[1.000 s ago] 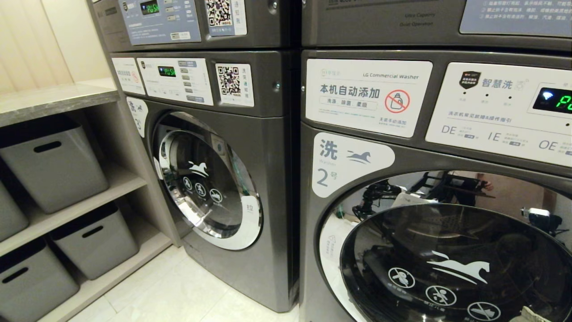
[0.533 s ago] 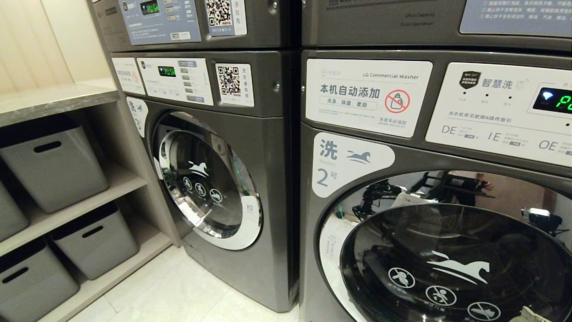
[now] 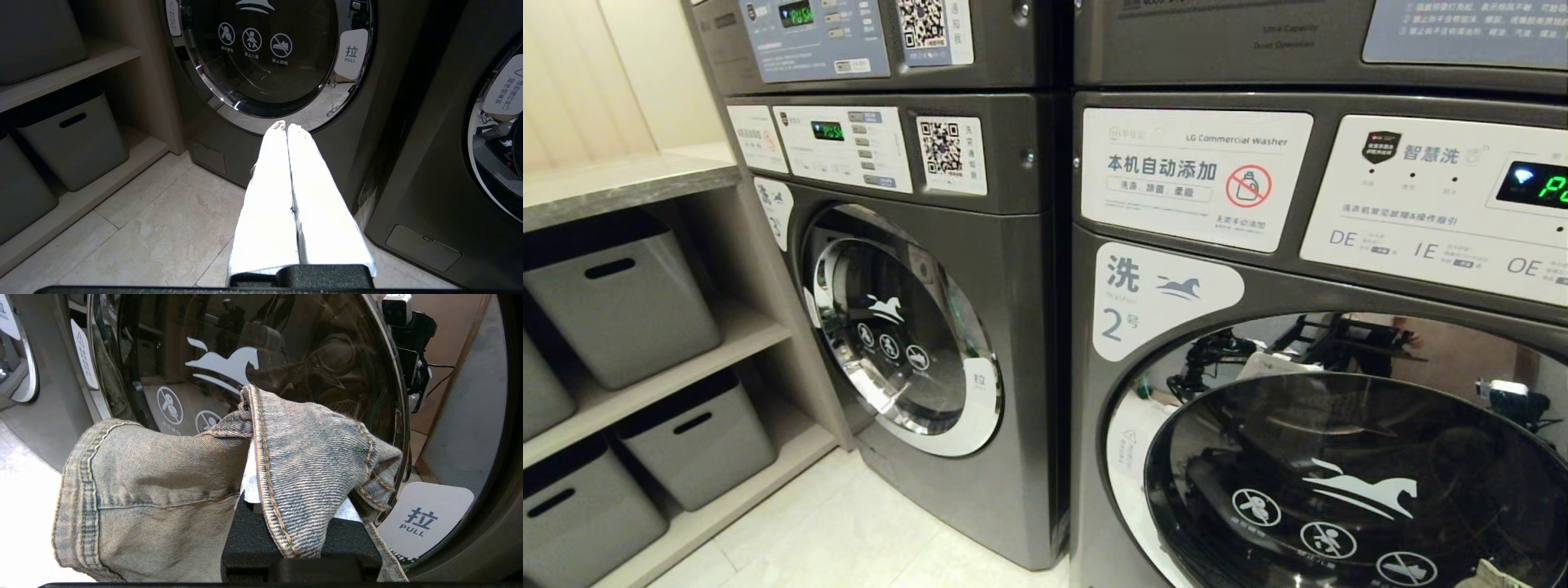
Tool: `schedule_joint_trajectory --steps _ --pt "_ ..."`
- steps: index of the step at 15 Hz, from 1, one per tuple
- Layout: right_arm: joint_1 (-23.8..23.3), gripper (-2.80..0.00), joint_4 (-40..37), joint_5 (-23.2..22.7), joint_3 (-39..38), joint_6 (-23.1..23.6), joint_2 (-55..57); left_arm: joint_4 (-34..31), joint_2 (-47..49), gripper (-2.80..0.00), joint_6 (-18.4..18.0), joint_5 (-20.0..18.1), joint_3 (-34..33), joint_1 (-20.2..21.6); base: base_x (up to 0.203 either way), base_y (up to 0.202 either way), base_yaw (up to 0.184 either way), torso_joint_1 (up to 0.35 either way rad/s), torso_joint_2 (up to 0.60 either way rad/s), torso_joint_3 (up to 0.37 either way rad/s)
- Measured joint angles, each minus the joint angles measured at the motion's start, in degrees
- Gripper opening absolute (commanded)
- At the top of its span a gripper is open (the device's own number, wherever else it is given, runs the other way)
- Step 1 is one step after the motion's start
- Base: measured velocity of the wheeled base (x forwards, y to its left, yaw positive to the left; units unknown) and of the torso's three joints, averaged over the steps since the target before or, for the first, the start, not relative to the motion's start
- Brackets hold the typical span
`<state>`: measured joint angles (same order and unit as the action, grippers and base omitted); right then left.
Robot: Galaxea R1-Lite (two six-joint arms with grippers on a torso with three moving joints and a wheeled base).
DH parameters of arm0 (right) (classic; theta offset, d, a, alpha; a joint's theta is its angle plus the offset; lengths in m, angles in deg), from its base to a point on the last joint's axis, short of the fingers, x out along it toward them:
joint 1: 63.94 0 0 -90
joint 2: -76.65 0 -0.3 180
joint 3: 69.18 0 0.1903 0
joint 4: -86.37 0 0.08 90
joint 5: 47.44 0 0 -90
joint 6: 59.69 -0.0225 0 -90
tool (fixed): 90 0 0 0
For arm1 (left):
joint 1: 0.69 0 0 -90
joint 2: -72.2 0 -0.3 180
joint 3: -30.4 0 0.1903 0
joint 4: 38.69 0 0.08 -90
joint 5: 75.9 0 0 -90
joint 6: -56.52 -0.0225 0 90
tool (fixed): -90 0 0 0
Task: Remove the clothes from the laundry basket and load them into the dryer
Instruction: Put the clothes in the dryer
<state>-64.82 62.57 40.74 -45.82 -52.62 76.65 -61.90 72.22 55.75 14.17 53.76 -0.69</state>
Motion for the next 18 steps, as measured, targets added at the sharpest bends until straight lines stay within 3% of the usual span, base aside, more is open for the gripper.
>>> schedule_joint_trajectory --steps 9,18 --pt "0.0 -2.8 0.0 0.0 0.0 -0.1 0.0 0.0 0.0 -2.8 0.0 0.0 0.0 0.0 0.0 0.0 0.0 0.075 -0.42 -0.342" --pt "0.0 -2.8 -0.1 -0.4 0.1 -0.1 0.0 0.0 0.0 -2.8 0.0 0.0 0.0 0.0 0.0 0.0 0.0 0.166 -0.49 -0.324"
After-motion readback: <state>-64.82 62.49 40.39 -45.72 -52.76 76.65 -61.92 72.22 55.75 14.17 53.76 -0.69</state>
